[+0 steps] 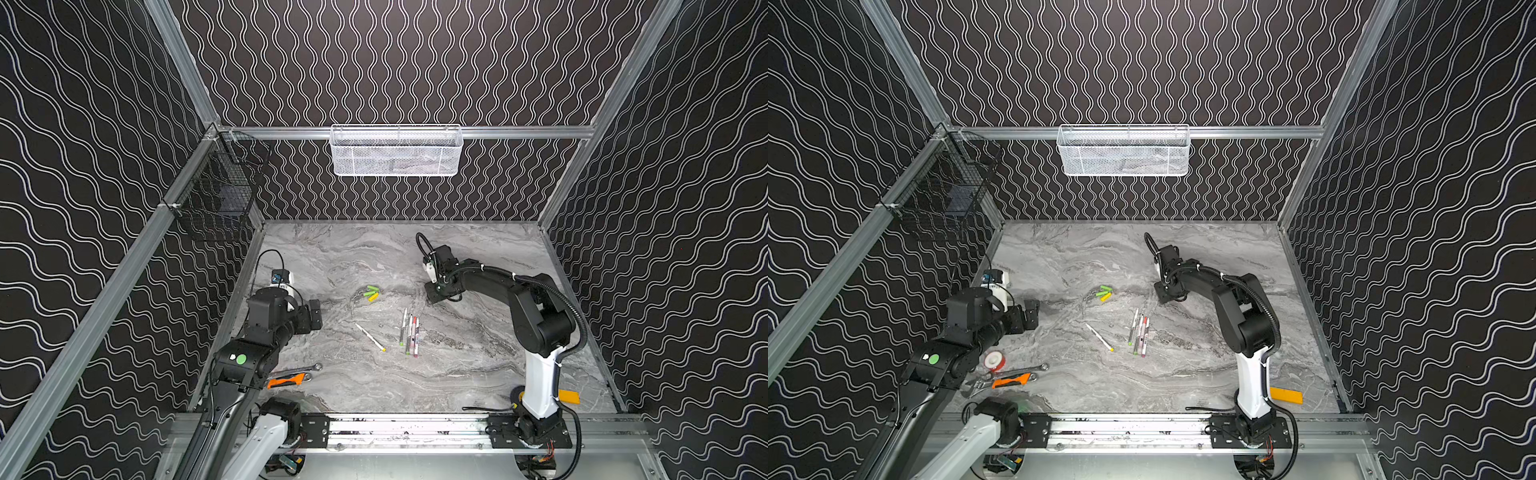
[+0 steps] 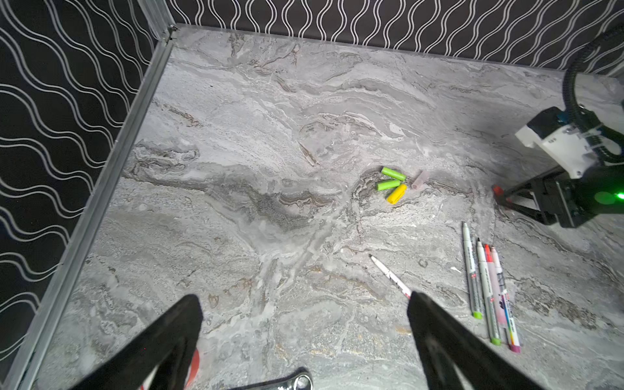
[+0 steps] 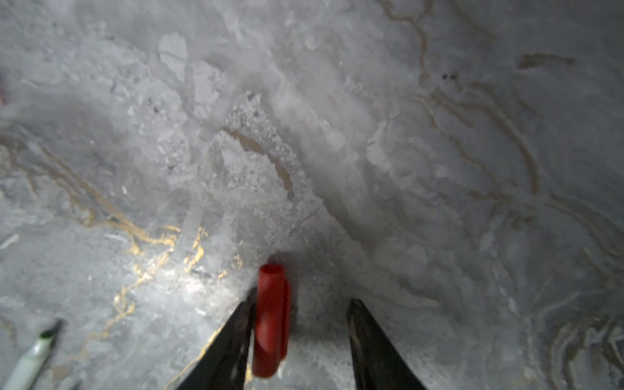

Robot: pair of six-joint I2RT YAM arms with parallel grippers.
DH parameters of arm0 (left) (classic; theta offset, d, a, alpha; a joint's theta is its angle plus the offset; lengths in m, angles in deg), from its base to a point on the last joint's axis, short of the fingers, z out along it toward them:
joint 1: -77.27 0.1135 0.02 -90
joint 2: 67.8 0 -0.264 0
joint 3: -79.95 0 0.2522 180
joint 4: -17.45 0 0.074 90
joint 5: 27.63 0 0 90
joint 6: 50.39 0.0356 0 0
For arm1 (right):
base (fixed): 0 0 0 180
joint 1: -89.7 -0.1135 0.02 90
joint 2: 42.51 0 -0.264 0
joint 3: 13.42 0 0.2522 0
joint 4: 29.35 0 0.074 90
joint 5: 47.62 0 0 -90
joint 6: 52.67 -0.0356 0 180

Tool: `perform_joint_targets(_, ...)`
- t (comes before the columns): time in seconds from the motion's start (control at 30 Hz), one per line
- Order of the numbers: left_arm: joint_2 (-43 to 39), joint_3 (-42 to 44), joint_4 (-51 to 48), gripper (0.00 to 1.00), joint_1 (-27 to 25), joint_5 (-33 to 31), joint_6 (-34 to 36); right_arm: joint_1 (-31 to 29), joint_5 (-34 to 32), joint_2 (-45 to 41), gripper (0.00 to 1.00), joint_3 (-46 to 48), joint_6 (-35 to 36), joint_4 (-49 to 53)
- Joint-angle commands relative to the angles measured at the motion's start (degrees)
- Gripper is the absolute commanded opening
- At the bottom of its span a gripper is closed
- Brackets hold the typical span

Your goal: Insert the pens into the pen caps

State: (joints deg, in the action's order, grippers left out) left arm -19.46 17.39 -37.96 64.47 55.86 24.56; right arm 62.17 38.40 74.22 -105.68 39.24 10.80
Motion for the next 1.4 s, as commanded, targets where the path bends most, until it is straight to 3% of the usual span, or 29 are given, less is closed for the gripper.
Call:
perform_joint_targets(0.0,0.2,0.6,3.9,0.99,0.1,7.4,0.6,0.3,-3.8,1.1,0.49,0.7,0.0,6.1)
perform_joint_targets(0.23,1.1,1.8,9.3,0.99,0.0,21.8,0.4,1.4,-4.1,-1.1,0.49,4.3,0.2,5.8)
perform_joint_targets(0.4,2.7,2.5,12.7,0.99,-0.8,26.3,-2.1,2.2,-4.0,-2.6,0.49,6.3,0.6,5.8)
perform_joint_targets(0.8,8.0,1.6,17.3,0.99,-12.2,19.6,-5.3,2.2,-3.0,-7.6,0.51,9.8,-0.3,6.6)
perform_joint_targets(1.17,7.2,1.6,15.8,0.99,-13.1,15.5,-4.4,7.0,4.2,-10.5,0.52,6.0,0.6,5.6)
perform_joint_targets(1.37,6.4,1.6,15.0,0.99,-13.1,14.5,-4.4,8.0,3.7,-3.3,0.52,-0.9,1.9,7.9)
